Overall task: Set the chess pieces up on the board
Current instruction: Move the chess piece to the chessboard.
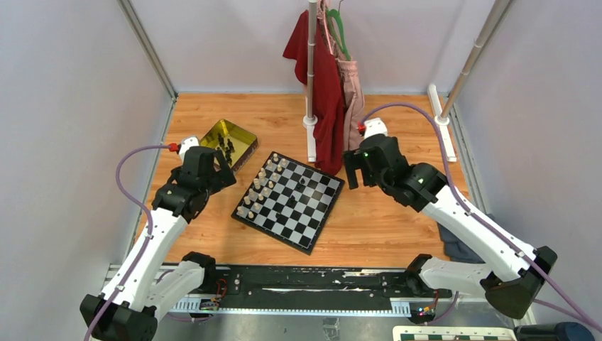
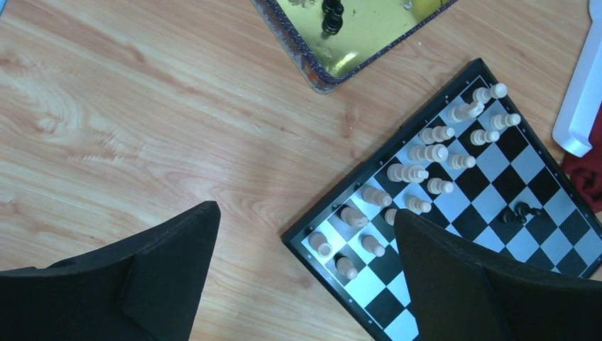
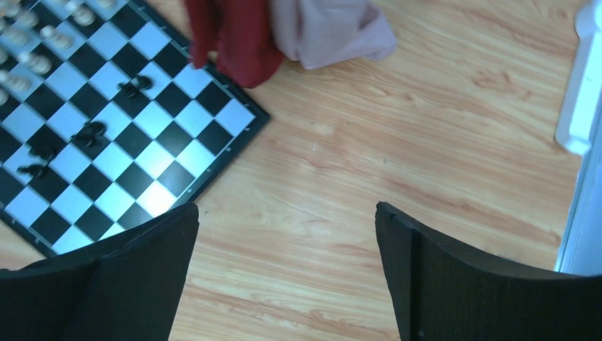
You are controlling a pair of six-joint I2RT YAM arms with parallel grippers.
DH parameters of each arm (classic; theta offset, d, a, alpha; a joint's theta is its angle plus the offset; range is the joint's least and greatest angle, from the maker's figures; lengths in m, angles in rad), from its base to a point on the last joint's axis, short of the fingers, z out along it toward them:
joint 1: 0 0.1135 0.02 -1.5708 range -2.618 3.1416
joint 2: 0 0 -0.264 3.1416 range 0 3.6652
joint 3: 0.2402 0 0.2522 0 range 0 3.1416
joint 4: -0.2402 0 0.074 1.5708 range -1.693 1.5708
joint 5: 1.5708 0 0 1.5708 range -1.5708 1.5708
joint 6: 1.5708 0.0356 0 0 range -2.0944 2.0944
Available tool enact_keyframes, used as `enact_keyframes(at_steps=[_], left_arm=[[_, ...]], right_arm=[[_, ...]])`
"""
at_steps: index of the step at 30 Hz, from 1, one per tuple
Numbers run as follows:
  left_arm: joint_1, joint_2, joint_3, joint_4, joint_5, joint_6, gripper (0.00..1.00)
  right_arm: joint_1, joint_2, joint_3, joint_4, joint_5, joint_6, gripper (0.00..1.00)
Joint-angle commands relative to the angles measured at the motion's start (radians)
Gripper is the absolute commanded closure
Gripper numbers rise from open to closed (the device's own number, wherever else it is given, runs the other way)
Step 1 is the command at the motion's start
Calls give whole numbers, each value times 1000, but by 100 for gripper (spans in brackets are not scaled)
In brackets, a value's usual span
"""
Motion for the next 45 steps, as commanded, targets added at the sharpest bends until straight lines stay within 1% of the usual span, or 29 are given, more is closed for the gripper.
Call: enact_keyframes(at_steps=[1, 3, 5, 11, 13, 16, 21, 23, 26, 28, 36, 45], left_arm=[[37, -12, 15, -12, 28, -17, 0], [46, -24, 11, -13, 25, -34, 0], [50, -43, 0, -12, 20, -50, 0], [54, -118, -69, -1, 27, -88, 0], [54, -143, -95, 1, 33, -102, 0], [54, -174, -119, 7, 41, -110, 0], [54, -201, -133, -3, 44, -107, 0], [54, -212, -140, -3, 47, -111, 0], [54, -222, -148, -4, 55, -116, 0], [54, -225, -153, -1, 61, -116, 0], [54, -237, -164, 1, 70, -113, 0], [54, -260, -176, 5, 55, -94, 0]], right_arm=[[113, 13, 42, 14, -14, -105, 3], [142, 28, 44, 38, -58, -135, 8], [158, 70, 58, 40, -86, -137, 16], [188, 225, 101, 34, -106, -134, 50], [190, 264, 107, 54, -120, -129, 58], [190, 324, 128, 78, -143, -123, 59], [190, 440, 178, 101, -189, -119, 53], [190, 486, 200, 106, -207, -116, 49], [189, 554, 229, 115, -221, -118, 40], [187, 594, 250, 119, -223, -120, 39], [150, 709, 315, 138, -255, -109, 39], [110, 780, 348, 163, -287, -103, 44]])
